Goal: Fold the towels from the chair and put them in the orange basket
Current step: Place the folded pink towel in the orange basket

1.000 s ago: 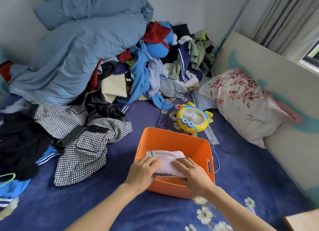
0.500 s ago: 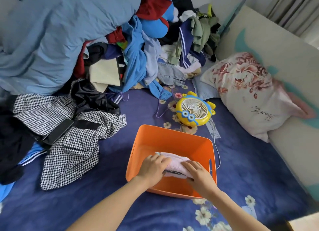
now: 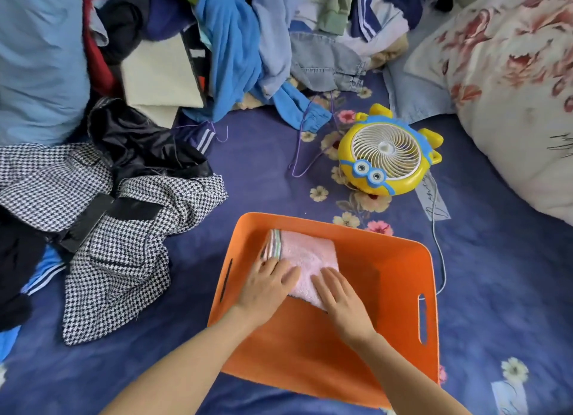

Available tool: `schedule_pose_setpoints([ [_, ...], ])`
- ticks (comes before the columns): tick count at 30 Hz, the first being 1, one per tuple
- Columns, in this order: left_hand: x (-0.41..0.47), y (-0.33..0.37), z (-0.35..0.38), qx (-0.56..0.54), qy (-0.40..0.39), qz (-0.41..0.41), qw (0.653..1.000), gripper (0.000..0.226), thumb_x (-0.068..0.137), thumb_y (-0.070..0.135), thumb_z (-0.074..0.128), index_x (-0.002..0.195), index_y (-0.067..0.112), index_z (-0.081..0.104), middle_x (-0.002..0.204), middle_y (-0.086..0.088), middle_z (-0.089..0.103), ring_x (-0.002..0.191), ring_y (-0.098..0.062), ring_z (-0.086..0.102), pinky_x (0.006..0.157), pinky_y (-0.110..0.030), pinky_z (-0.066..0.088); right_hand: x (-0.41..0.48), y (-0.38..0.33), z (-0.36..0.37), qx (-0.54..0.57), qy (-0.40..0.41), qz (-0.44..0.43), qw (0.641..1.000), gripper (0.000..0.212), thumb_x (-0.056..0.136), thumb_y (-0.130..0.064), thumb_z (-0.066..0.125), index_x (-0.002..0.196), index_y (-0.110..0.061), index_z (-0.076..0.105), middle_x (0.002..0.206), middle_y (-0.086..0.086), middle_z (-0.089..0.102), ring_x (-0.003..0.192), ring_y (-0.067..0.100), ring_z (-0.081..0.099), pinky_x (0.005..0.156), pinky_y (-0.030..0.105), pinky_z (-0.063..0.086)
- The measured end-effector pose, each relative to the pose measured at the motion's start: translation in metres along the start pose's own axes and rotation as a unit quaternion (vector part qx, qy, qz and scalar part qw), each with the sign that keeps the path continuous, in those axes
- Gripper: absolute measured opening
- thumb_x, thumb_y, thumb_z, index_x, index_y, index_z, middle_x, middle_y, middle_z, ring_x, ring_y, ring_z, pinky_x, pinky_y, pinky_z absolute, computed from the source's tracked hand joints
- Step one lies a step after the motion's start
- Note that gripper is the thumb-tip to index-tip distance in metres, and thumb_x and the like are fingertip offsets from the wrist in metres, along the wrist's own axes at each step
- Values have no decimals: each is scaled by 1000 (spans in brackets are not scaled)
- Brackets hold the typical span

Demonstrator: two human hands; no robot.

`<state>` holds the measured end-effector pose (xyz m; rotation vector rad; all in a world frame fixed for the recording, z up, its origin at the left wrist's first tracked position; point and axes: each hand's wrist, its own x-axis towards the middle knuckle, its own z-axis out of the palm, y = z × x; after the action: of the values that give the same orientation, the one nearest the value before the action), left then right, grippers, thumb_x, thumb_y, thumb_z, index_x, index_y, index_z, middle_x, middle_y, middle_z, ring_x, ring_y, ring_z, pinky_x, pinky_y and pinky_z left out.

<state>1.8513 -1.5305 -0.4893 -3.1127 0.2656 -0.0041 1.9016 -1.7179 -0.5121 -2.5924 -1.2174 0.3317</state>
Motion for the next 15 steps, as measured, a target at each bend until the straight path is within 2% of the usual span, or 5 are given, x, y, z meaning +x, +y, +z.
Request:
schedule_pose_setpoints([
  [2, -8, 3, 18, -4, -140, -48, 989, 54, 64, 18, 70, 115, 19, 51, 107, -9, 64, 99, -29, 49, 88, -41, 33, 12, -2, 22, -4, -106, -5, 994, 55, 77, -19, 53, 130, -12, 41, 126, 21, 58, 112, 37, 59, 91, 40, 49],
  [3, -15, 2, 24, -9, -233, -80, 969, 67, 65, 23, 76, 125, 18, 48, 123, -16, 55, 114, -34, 41, 96, -46, 29, 15, -4, 32, -4, -163, 5, 987, 58, 83, -25, 52, 138, -13, 34, 141, 23, 43, 126, 39, 46, 102, 42, 41],
  [6, -34, 6, 51, 21, -434, -119, 893, 65, 87, 22, 55, 143, 15, 25, 151, -20, 17, 138, -39, 14, 111, -48, 14, 15, -8, 66, 18, -327, 61, 943, 58, 96, -40, 39, 148, -26, 16, 157, 10, -11, 144, 33, -5, 116, 47, 6],
  [11, -40, 15, 79, -38, -466, -150, 871, 63, 90, 22, 47, 145, 17, 18, 155, -16, 4, 141, -36, 8, 110, -43, 21, 23, -13, 79, 72, -318, 154, 933, 56, 96, -21, 41, 147, -25, 19, 156, 12, -17, 142, 41, 4, 114, 48, 16],
  [15, -32, 18, 89, -41, -460, -151, 874, 60, 90, 23, 46, 144, 18, 21, 153, -16, 7, 137, -37, 14, 108, -41, 23, 33, -9, 85, 117, -321, 164, 926, 63, 92, -15, 43, 147, -30, 17, 155, 15, -18, 141, 36, 20, 107, 39, 33],
])
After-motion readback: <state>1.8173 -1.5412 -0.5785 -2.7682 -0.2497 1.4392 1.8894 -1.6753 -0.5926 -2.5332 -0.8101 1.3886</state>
